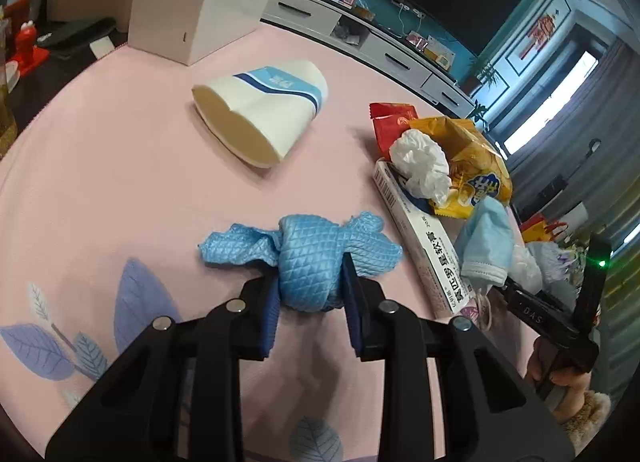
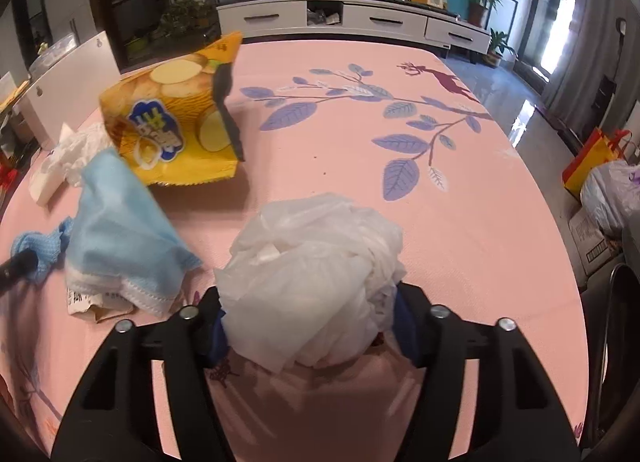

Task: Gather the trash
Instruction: 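Grasp the blue quilted cloth with the left tool while the right tool grasps the white plastic bag, then lift the blue cloth and white plastic bag and carry both over the bin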

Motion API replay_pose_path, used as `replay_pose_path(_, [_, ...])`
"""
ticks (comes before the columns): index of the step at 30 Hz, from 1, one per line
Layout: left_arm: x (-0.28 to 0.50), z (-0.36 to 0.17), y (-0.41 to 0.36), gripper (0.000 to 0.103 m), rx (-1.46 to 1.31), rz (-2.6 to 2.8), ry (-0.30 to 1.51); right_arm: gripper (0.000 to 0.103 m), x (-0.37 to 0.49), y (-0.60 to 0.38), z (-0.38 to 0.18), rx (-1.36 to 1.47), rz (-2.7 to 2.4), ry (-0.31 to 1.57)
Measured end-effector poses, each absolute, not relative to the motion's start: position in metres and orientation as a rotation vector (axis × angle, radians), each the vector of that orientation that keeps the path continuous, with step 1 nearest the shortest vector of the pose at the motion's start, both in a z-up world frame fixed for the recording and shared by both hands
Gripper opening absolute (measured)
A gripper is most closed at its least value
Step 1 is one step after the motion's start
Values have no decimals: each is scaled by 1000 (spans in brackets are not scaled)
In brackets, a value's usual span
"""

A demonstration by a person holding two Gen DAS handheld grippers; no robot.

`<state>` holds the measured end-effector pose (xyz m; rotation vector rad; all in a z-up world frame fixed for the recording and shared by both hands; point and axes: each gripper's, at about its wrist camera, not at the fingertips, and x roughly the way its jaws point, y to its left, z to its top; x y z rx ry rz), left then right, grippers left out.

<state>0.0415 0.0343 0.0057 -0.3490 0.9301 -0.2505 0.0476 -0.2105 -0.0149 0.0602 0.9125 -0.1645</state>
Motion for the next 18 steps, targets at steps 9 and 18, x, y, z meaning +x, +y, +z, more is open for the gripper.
replay_pose_path(9, [30, 17, 35, 26, -374, -252, 930, 40, 32, -198, -11, 62, -163, 905])
replay_pose_path(18, [11, 38, 34, 26, -356, -237, 900, 40, 11, -193, 11, 97, -185, 913])
